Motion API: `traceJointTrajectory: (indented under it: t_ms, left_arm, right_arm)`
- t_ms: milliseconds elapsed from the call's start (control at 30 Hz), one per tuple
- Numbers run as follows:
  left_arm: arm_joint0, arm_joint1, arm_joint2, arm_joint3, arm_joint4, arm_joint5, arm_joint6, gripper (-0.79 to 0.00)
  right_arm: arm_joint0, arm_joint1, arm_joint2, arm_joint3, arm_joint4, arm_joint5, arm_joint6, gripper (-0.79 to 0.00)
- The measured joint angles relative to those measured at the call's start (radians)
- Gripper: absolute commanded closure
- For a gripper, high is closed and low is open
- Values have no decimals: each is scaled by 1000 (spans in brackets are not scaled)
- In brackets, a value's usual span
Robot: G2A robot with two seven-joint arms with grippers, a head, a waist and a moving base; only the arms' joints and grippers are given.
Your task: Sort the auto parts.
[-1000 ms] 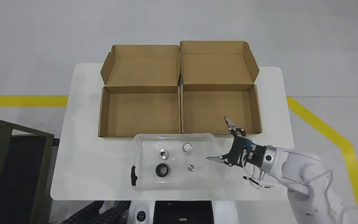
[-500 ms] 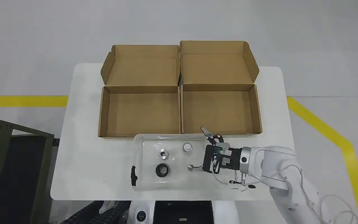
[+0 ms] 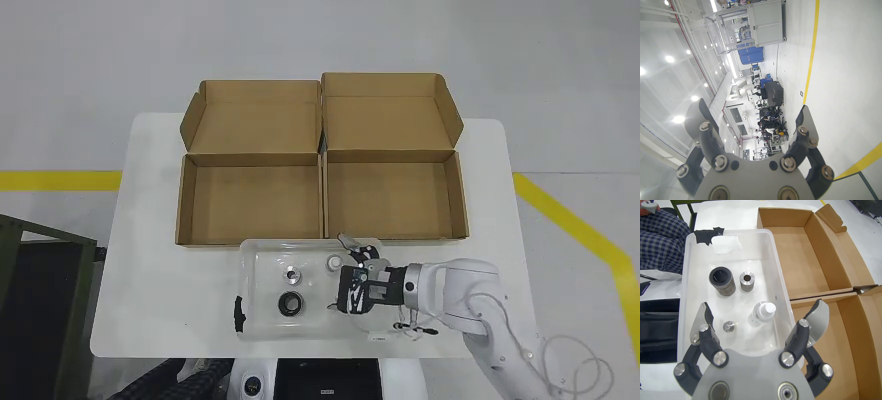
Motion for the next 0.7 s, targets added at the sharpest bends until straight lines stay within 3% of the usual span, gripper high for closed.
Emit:
traceJointTrajectory:
  t_ms: [500,700]
  left_arm:
    - [0,0,0,0,0,0,0,-785]
    - [0,0,0,0,0,0,0,-785]
  right_arm:
    - [10,9,-28,45,4,0,5,-763]
    - [22,12,-34,61,15,7,3,-653]
